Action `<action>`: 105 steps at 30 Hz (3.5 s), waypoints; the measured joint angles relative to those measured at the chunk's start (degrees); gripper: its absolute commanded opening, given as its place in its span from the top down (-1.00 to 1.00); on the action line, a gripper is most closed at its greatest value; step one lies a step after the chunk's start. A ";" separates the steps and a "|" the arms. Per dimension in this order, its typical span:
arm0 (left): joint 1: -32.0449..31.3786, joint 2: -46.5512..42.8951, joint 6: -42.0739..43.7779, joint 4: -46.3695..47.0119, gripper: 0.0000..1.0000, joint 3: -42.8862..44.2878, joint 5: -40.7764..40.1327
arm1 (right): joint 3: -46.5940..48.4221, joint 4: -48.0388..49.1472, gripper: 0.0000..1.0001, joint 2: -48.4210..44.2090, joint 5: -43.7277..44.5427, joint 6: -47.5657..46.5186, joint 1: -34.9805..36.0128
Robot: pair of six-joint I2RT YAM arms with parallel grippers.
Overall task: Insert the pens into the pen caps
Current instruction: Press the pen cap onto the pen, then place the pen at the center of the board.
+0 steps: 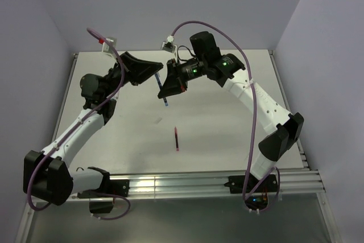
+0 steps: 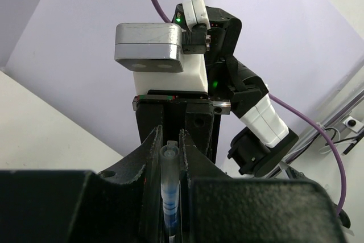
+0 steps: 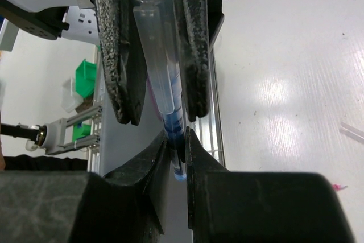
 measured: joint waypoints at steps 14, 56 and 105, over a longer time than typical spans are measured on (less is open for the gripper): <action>-0.24 0.46 -1.62 -0.79 0.10 -0.26 5.51 | 1.27 5.03 1.00 -0.15 1.75 2.10 -1.99; 0.85 1.09 -7.54 4.96 0.27 -1.05 7.65 | -0.15 9.97 1.00 -2.23 -0.96 3.58 -3.15; 1.81 1.62 -2.34 -3.13 0.41 1.84 11.78 | -7.32 13.64 1.00 -4.11 1.25 3.21 -0.76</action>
